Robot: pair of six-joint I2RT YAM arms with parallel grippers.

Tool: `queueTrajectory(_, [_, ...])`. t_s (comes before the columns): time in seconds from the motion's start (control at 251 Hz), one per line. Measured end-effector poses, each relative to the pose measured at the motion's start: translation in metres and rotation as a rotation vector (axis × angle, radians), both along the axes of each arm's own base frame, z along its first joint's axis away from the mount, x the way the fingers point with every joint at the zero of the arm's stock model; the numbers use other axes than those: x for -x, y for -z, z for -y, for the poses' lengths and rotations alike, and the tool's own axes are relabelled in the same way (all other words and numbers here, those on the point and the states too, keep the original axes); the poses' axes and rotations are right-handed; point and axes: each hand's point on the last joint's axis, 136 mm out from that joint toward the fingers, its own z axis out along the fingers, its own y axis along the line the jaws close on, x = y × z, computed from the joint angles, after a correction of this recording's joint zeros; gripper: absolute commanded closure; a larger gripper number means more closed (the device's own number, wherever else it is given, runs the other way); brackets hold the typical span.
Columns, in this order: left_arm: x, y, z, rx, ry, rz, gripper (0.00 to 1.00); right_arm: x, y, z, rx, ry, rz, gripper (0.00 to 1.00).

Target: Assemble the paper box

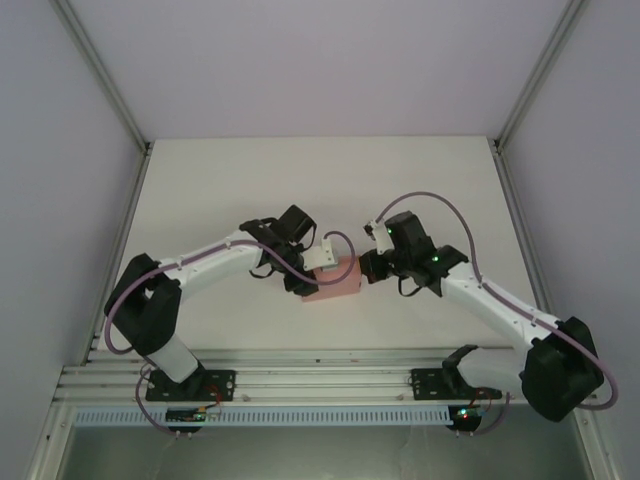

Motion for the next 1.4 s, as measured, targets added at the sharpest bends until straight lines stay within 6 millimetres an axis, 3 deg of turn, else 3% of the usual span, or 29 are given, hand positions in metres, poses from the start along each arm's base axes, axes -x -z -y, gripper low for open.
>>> queueTrajectory(0.355, [-0.002,0.000,0.001,-0.012,-0.005,-0.009,0.62,0.004,0.010,0.001,-0.067,0.002,0.169,1.00])
queueTrajectory(0.503, [-0.005,0.000,0.002,-0.018,-0.006,-0.009,0.55,0.004,0.011,0.003,-0.055,0.017,0.224,1.00])
queueTrajectory(0.758, [-0.019,-0.013,0.012,0.007,-0.061,0.018,0.16,0.010,0.014,0.003,-0.008,0.045,0.217,1.00])
queueTrajectory(0.798, [-0.020,-0.015,0.014,0.013,-0.067,0.020,0.00,0.010,0.014,0.003,-0.001,0.056,0.211,1.00])
queueTrajectory(0.906, [-0.019,-0.020,0.016,0.017,-0.074,0.035,0.00,0.011,0.014,0.005,0.015,0.080,0.193,1.00])
queueTrajectory(1.046, [-0.016,-0.041,0.011,0.031,-0.119,0.117,0.00,0.012,0.012,0.007,0.039,0.099,0.166,1.00])
queueTrajectory(1.237, [-0.010,-0.052,-0.039,0.014,-0.321,0.220,0.00,0.013,0.011,0.007,0.063,0.105,0.131,1.00])
queueTrajectory(1.401, [-0.001,-0.060,-0.062,0.060,-0.447,0.228,0.19,0.013,0.010,0.005,0.072,0.105,0.111,1.00])
